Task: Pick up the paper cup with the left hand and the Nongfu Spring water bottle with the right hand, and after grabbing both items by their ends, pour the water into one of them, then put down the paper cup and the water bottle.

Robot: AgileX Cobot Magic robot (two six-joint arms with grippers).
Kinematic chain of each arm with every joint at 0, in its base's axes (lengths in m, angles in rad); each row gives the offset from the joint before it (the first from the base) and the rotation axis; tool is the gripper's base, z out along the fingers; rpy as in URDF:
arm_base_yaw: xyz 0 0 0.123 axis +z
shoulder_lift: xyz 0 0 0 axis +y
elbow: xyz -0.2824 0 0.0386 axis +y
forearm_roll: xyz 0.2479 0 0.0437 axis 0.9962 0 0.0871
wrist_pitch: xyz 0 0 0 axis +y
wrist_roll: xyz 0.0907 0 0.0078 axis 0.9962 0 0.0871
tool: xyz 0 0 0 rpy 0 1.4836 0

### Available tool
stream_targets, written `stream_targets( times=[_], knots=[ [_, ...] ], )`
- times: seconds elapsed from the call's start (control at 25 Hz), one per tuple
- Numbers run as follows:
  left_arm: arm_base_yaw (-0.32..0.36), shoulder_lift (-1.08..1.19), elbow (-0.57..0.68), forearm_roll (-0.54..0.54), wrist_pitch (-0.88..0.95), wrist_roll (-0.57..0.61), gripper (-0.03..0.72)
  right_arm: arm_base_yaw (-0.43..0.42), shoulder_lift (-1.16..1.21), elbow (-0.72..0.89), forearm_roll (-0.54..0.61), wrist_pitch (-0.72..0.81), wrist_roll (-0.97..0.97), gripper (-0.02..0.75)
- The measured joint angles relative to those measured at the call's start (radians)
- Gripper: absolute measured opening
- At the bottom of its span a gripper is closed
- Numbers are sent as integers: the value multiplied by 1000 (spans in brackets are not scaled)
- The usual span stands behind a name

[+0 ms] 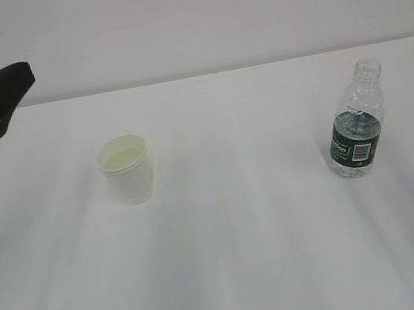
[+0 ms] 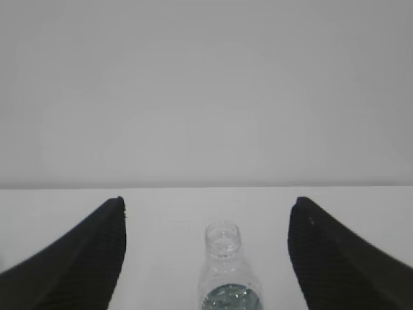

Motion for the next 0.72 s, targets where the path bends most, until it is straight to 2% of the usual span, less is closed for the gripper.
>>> stream_targets(
  times=[0.24,0.44,0.72],
  knots=[
    [0,-232,4,2,246,-53,568,0,-158,-72,118,186,-45,588],
    [0,-491,8,2,537,-69,567,0,-263,-111,186,354,-107,588],
    [0,-813,8,-1,853,-71,566,0,-362,-171,200,561,-127,587]
  ],
)
